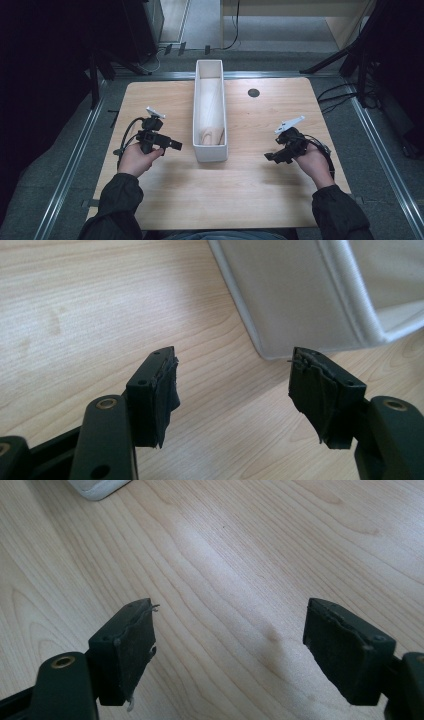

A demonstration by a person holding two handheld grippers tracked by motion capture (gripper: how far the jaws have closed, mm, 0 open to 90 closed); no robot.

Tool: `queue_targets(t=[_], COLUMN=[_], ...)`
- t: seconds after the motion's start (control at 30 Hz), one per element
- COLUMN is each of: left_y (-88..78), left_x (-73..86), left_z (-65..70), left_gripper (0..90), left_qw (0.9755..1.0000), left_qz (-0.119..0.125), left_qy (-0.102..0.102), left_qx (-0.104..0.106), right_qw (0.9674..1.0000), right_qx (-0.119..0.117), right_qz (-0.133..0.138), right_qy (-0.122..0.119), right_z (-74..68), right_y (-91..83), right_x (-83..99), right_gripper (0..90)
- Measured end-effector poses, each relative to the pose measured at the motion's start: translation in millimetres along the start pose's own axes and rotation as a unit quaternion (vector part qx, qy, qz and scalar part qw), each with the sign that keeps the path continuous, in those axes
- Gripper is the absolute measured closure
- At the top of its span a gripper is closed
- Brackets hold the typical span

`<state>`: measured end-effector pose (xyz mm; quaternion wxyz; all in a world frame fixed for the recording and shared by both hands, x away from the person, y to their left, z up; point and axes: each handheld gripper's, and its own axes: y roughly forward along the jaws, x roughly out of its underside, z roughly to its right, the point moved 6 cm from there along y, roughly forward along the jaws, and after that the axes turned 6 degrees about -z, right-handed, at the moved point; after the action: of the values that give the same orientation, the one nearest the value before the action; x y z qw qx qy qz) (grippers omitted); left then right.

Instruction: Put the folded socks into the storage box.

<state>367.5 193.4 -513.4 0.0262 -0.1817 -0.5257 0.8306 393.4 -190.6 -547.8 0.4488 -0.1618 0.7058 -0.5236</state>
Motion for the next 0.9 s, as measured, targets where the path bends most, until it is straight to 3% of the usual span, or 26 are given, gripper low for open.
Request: queue_targets(t=[0.53,0.9], left_y=[11.9,19.0], left_x=[14.8,25.8], left_z=[-14.5,-29.6], left_gripper=[35.1,35.5], left_qw=[0.9998,0.9999], left_qz=[0.008,0.003], left_qy=[0.012,-0.004], left_qx=[-0.01,-0.012], right_qw=[1.0,1.0], right_qx=[0.001,0.0], right_qz=[0.002,0.0], right_qy=[0.001,-0.001], right_z=[0.5,0.4], right_y=[-1.7,-1.6], right_x=[0.9,1.1], right_gripper=[20.7,20.7])
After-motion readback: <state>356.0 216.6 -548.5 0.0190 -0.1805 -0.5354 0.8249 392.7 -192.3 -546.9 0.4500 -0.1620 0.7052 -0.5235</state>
